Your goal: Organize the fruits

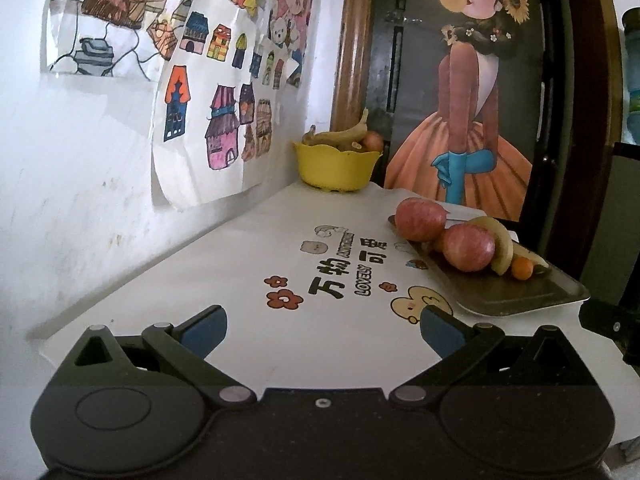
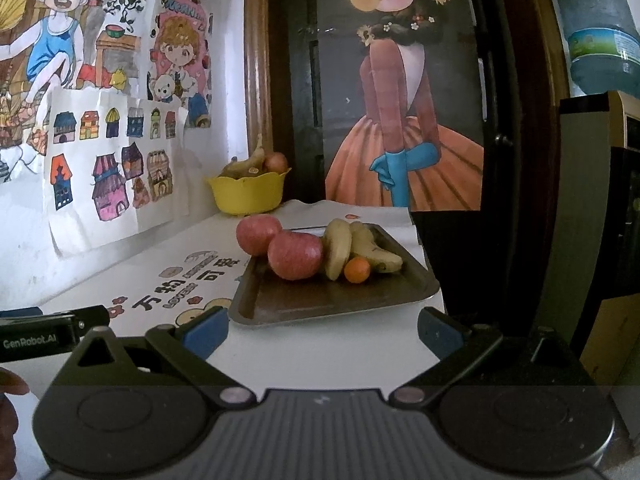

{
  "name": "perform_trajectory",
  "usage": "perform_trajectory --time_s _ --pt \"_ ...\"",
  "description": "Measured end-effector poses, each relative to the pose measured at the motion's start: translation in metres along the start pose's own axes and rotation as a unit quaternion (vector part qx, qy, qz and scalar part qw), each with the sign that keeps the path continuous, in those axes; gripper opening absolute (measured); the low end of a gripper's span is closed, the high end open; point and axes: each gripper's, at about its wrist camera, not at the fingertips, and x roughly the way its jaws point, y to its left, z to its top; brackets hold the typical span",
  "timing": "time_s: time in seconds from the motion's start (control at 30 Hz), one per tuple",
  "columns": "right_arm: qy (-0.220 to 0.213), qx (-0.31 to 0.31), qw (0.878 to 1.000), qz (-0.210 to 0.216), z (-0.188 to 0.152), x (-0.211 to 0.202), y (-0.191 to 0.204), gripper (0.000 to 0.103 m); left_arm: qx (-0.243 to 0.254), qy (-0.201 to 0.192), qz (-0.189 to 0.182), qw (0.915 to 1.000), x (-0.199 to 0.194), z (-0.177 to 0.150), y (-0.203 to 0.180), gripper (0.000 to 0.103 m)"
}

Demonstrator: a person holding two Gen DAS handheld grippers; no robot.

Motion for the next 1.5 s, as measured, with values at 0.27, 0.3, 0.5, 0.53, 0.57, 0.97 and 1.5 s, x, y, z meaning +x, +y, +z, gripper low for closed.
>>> perform_trajectory --time_s 0.27,0.3,0.5,0.53,0.57,0.97,1.5 --pt "0.007 -0.002 1.000 0.000 -0.0013 0.0038 0.0012 0.103 -0.003 0.000 0.002 1.0000 0.0017 -0.0002 0.0017 0.102" --pt "0.007 -0.002 1.000 -0.001 -0.0014 0.0041 0.0012 0.103 -0.002 0.000 0.002 1.0000 0.0020 0.0005 0.0016 0.102" --pt "0.008 0.001 1.000 -0.002 -0.0020 0.0050 0.0009 0.103 -0.002 0.001 0.002 1.0000 0.0027 0.0006 0.0015 0.102" --pt "0.008 0.001 1.000 -0.001 -0.0021 0.0053 0.0008 0.103 -0.002 0.001 0.002 1.0000 0.0027 0.0006 0.0015 0.102" --pt "0.008 0.000 1.000 -0.002 -0.0019 0.0049 0.0008 0.103 -0.003 0.001 0.002 1.0000 0.0026 0.0006 0.0015 0.102" --pt "0.009 0.002 1.000 -0.001 -0.0019 0.0056 0.0007 0.103 -0.007 0.004 0.003 1.0000 0.0045 -0.0024 0.0019 0.102" --pt "0.015 0.003 1.000 -0.002 -0.0060 0.0094 0.0014 0.103 -0.018 0.006 0.008 0.9998 0.0031 -0.0042 -0.0001 0.102"
